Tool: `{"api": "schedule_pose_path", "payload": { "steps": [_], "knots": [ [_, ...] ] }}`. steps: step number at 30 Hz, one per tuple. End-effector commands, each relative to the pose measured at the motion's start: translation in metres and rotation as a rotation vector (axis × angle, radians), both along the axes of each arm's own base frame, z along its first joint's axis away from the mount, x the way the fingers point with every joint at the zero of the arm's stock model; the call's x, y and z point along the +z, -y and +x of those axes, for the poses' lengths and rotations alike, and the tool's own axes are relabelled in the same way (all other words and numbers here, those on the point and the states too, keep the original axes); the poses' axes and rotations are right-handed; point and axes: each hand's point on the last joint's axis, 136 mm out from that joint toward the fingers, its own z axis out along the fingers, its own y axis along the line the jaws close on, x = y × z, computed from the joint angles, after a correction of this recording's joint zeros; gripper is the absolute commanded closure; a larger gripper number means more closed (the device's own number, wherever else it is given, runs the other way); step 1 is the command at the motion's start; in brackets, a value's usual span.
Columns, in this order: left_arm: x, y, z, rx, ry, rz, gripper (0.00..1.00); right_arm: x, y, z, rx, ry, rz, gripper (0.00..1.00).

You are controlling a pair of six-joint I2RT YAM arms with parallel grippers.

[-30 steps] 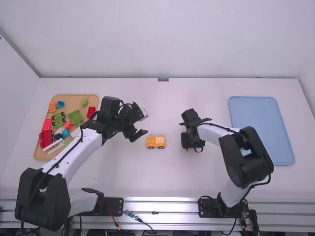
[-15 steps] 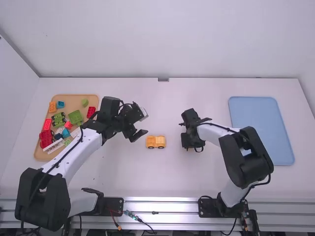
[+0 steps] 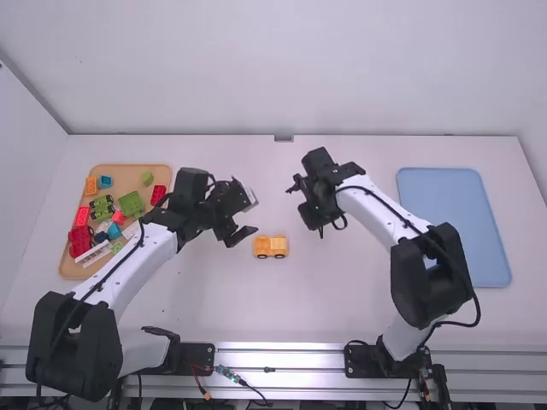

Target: Assemble lego blocks to make yellow taxi

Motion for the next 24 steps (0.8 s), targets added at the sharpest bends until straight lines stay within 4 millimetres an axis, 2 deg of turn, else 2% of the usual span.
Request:
{"api": "schedule_pose_path", "payload": {
  "steps": [1,3,7,11,14,17,19,24],
  "knots": [
    [0.011,0.0,-0.001,-0.052,0.034,-0.041,0.01,0.022,-0.013,0.002,0.207,0.048,0.046,0.78],
    [0.015,-0.004,0.001,-0.05,0.036,-0.073,0.01,0.025,-0.013,0.002,0.239,0.055,0.043,0.78],
    [0.036,-0.014,-0.008,-0.159,0.08,-0.221,0.01,0.028,-0.016,0.004,0.364,0.09,0.04,0.78],
    [0.044,-0.025,-0.014,-0.185,0.093,-0.286,0.01,0.031,-0.032,-0.007,0.563,0.109,0.107,0.76],
    [0.043,-0.021,-0.02,-0.218,0.092,-0.29,0.01,0.035,-0.041,-0.011,0.647,0.124,0.152,0.75],
    [0.042,-0.002,-0.033,-0.323,0.113,-0.277,0.01,0.039,-0.055,-0.027,0.787,0.129,0.187,0.73],
    [0.042,0.007,-0.039,-0.377,0.136,-0.274,0.01,0.04,-0.06,-0.03,0.833,0.139,0.196,0.73],
    [0.042,0.016,-0.041,-0.399,0.127,-0.287,0.01,0.043,-0.073,-0.046,0.974,0.152,0.248,0.74]
  ]
}}
